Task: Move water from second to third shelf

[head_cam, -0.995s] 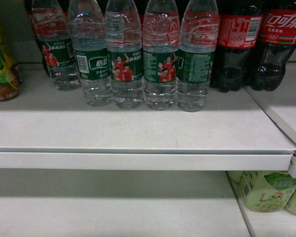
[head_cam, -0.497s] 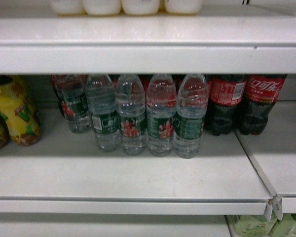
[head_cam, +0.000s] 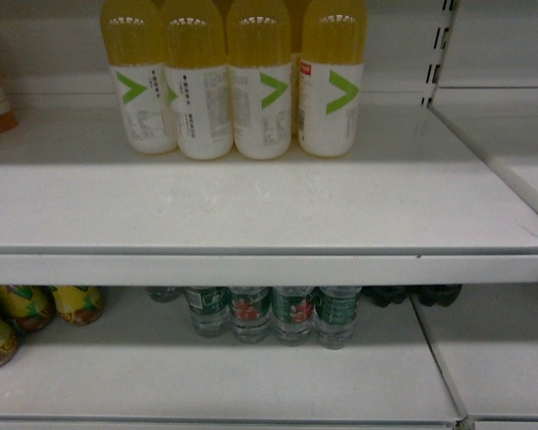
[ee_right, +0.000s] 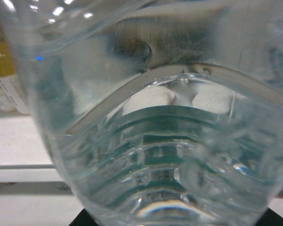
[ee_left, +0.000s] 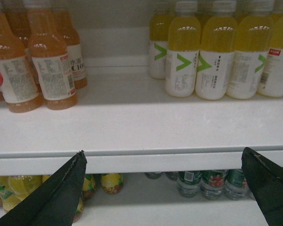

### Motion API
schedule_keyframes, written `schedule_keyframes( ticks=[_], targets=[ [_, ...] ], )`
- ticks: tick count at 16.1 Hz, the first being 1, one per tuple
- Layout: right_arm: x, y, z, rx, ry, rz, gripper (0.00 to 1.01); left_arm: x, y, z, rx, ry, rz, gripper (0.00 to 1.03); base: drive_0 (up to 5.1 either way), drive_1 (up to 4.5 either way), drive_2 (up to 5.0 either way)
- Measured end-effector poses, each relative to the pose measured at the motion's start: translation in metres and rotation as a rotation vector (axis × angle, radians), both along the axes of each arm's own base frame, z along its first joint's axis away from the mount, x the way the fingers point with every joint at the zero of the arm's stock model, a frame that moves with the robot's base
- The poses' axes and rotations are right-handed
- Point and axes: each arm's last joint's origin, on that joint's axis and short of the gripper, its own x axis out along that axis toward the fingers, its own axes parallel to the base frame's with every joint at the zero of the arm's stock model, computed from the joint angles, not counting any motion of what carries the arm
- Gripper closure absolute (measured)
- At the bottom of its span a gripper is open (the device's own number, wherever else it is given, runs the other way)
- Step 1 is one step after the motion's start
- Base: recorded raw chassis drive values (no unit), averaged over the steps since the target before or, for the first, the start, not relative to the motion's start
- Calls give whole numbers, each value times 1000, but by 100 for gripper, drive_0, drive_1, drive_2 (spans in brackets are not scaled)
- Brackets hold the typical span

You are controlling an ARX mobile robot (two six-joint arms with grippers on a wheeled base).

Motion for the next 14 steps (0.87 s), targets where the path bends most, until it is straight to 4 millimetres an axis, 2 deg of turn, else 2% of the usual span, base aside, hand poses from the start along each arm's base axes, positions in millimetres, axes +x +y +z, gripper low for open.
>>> schedule_keyframes(
  ticks=[8, 14],
  targets=[
    [0, 0, 1, 3, -2, 0, 62, 0, 0, 0, 0, 0, -1, 5, 0, 0, 0],
    [0, -1, 0, 3, 1, -10, 62, 0, 0, 0, 0, -1, -1, 5, -394, 74, 347]
  ],
)
